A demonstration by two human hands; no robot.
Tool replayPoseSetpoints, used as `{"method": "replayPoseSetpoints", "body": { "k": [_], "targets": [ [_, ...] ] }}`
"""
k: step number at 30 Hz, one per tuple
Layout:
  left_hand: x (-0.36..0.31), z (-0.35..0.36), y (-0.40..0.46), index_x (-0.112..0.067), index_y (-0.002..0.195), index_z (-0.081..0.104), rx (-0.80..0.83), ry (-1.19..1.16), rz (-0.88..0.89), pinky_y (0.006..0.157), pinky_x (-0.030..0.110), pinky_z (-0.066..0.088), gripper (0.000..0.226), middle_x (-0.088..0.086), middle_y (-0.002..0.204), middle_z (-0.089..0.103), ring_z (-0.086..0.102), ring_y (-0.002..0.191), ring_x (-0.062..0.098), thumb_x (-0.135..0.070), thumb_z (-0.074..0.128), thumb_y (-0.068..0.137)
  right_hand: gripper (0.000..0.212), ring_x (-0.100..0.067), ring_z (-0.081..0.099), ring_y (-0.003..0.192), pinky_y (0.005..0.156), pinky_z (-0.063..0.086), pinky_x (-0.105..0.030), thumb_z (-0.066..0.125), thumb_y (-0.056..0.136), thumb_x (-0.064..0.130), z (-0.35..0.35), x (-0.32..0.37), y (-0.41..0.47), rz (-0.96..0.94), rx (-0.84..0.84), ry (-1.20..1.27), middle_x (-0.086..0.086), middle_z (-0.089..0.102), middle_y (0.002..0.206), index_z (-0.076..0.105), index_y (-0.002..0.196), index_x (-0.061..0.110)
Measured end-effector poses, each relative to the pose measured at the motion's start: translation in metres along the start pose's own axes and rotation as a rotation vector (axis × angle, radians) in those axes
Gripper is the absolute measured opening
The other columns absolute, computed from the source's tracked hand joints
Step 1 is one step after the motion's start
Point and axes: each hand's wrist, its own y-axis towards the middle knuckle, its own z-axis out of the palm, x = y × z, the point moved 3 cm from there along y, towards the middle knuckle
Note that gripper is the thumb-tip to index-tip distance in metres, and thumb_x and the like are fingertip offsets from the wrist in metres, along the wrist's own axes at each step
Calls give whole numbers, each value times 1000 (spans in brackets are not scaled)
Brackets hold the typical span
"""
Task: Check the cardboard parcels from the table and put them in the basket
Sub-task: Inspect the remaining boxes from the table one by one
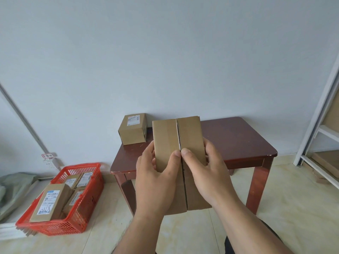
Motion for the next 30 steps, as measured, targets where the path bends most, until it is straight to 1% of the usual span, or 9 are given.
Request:
{"method": "replayPoseSetpoints", "body": {
  "k": [4, 8, 12, 15, 19, 23, 26, 28, 30],
  "targets": [
    [0, 0, -1, -54, 127, 58, -4, 19, -7, 94, 38, 58, 50, -18, 124, 68, 66, 108, -4, -65, 74, 81, 53, 2, 67, 105, 91, 59, -38, 60, 74, 81, 0, -1, 0, 8, -16, -7, 21, 68, 118, 60, 120, 56],
    [-5, -4, 5, -39, 114, 59, -22, -50, -53, 87, 31, 57, 35, -31, 103, 71, 68, 99, -6, -50, 78, 86, 35, 1, 69, 102, 88, 58, -32, 74, 87, 61, 1, -4, -6, 12, 4, 41, 18, 71, 116, 60, 118, 53],
    [-10, -3, 7, -34, 109, 58, -31, -61, -45, 82, 29, 55, 37, -36, 100, 68, 68, 90, -9, -53, 78, 85, 29, 4, 71, 91, 80, 57, -29, 77, 91, 44, 1, 1, -9, 38, 18, 98, 23, 75, 102, 60, 114, 44],
    [-5, 1, 3, -36, 110, 56, -16, -67, -55, 82, 30, 54, 39, -38, 102, 67, 67, 95, -10, -55, 78, 83, 27, 6, 68, 84, 75, 55, -29, 75, 91, 52, -2, 5, -4, 52, -2, 71, 29, 71, 93, 57, 108, 40],
    [-2, 4, -3, -39, 110, 55, 1, -76, -66, 85, 32, 57, 42, -31, 99, 71, 67, 95, -10, -56, 81, 81, 40, 11, 65, 85, 72, 52, -27, 71, 85, 69, -5, 7, 3, 50, -51, 15, 36, 66, 93, 56, 103, 36],
    [-5, 1, 2, -42, 116, 59, -14, -49, -39, 90, 37, 59, 41, -20, 107, 72, 68, 100, -3, -63, 74, 85, 49, 11, 65, 87, 68, 51, -21, 69, 78, 76, -5, 7, -2, 17, -42, -14, 28, 69, 94, 55, 106, 38],
    [-8, -1, 6, -42, 116, 64, -34, -5, -5, 96, 40, 56, 50, -14, 118, 66, 65, 106, 3, -77, 63, 79, 52, 11, 67, 91, 72, 53, -19, 69, 76, 74, -4, 6, -8, -24, -33, -6, 32, 69, 101, 56, 116, 44],
    [-8, 0, 4, -41, 116, 65, -39, -4, 15, 95, 37, 54, 51, -16, 118, 63, 64, 107, 1, -78, 62, 80, 50, 7, 68, 99, 81, 56, -23, 72, 83, 70, -4, 6, -7, -31, -27, 3, 27, 71, 111, 58, 126, 49],
    [-4, 1, 0, -42, 117, 65, -40, 5, 32, 91, 31, 53, 51, -18, 119, 61, 62, 107, -4, -77, 64, 81, 48, 3, 67, 104, 87, 57, -29, 70, 83, 71, -4, 6, -4, -23, -33, -5, 22, 71, 116, 60, 125, 52]
  ]
}}
